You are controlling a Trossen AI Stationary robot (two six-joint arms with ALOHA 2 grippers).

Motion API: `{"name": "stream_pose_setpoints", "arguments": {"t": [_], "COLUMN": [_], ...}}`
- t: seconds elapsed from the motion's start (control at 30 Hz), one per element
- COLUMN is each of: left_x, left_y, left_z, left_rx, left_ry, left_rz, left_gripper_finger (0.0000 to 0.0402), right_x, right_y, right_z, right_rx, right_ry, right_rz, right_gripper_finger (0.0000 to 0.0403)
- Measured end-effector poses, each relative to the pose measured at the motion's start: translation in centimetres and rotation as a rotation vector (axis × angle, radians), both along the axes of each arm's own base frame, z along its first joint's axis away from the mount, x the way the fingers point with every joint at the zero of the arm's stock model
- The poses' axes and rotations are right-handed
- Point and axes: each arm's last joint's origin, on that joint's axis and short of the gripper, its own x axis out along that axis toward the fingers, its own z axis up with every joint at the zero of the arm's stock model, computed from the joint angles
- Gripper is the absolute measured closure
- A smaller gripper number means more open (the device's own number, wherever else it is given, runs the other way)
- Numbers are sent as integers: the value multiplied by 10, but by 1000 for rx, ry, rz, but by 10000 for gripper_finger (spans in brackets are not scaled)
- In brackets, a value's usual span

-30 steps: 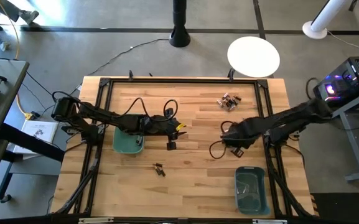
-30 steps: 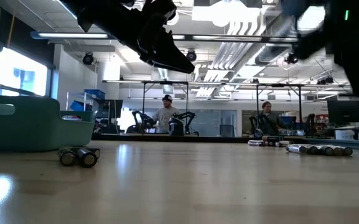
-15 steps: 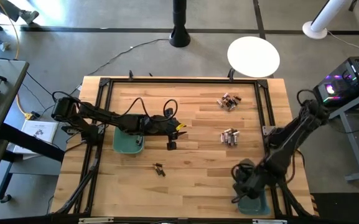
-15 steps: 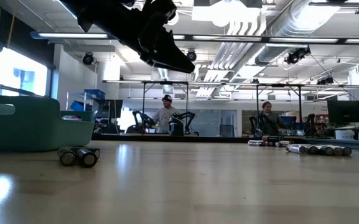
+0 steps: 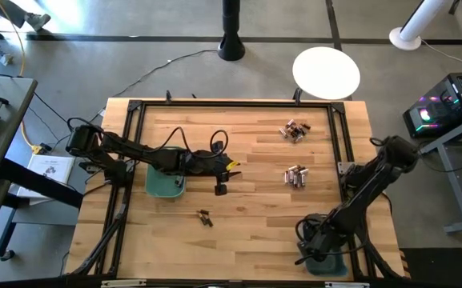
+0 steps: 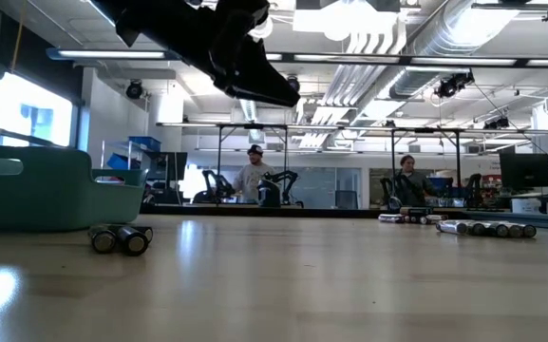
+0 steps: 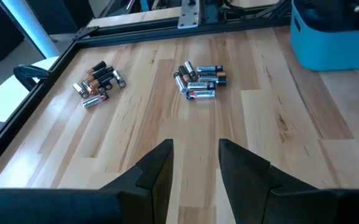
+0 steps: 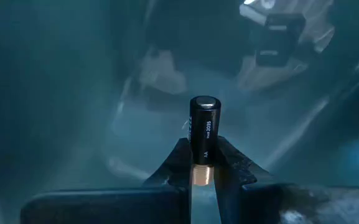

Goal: Sort batteries
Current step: Put the black battery into the blue bin

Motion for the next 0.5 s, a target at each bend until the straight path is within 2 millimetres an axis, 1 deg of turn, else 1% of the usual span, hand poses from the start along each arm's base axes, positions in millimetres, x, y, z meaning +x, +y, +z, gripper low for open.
{"name": "stream_pose_setpoints", "arguments": {"t": [0.07,0.17,0.27,0.37,0.5], "left_x": [0,0,0,0,0], "left_y": [0,0,0,0,0], "left_z": [0,0,0,0,0], "left_rx": [1,1,1,1,-2], "left_ry": [0,0,0,0,-4], "left_rz": [0,0,0,0,1], "left_gripper_finger": [282,282,282,282,282], "right_x": [0,-1,-1,-1,-4], "right_y": [0,-1,-1,-1,-4], "right_z": [-5,-10,-11,-7,6], "right_rx": [-8,-22,-21,-14,20], "right_ry": [3,15,14,9,-20], "right_rz": [15,18,28,28,31], "right_gripper_finger": [375,349,328,315,306]}}
